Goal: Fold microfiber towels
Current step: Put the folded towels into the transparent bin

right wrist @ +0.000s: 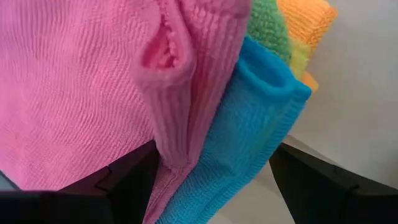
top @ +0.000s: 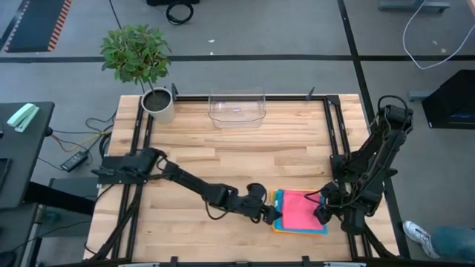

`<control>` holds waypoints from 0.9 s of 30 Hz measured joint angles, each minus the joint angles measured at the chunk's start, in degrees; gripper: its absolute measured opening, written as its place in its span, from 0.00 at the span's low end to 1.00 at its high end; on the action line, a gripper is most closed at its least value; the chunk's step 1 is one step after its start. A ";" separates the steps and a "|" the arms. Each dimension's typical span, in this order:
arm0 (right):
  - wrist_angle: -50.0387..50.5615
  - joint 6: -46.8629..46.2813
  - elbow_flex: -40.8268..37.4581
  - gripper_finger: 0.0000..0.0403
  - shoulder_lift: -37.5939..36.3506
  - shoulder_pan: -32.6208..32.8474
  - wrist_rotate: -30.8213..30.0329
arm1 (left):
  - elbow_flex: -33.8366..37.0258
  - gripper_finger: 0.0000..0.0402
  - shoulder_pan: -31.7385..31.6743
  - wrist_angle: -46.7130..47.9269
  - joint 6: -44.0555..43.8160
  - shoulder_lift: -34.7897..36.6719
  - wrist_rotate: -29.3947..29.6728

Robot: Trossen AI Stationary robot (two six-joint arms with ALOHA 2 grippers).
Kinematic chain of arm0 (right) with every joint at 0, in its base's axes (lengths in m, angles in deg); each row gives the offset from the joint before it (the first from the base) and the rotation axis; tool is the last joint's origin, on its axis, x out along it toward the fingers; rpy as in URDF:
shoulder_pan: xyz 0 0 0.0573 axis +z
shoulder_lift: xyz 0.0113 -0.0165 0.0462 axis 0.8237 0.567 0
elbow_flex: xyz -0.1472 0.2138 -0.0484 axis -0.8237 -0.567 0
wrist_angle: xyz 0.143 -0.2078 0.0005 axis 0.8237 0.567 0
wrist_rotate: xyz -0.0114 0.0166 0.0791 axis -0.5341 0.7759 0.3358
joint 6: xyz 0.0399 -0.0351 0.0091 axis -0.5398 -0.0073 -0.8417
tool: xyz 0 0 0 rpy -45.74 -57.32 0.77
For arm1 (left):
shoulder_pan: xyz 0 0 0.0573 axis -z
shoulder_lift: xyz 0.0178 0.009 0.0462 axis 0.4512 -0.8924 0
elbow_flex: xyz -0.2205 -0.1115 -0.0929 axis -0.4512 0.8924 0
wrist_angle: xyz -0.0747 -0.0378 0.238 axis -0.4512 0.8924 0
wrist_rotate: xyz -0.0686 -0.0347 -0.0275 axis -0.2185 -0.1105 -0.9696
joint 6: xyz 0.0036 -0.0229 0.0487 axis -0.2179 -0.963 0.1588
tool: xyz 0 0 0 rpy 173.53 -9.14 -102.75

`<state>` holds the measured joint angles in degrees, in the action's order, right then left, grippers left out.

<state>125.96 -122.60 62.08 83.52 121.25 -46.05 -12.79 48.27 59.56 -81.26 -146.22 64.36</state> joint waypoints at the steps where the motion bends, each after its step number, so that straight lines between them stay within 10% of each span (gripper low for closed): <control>1: -0.74 0.00 -0.51 0.77 0.00 0.11 -0.18 | -0.12 0.89 0.25 0.93 -0.76 -0.45 0.05; 27: -1.61 0.53 -1.43 0.77 0.46 0.48 -2.00 | -5.73 0.89 0.68 4.97 5.08 -1.96 -3.22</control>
<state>124.34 -122.06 60.65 83.98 121.73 -48.05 -18.52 48.95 64.53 -76.18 -148.18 61.14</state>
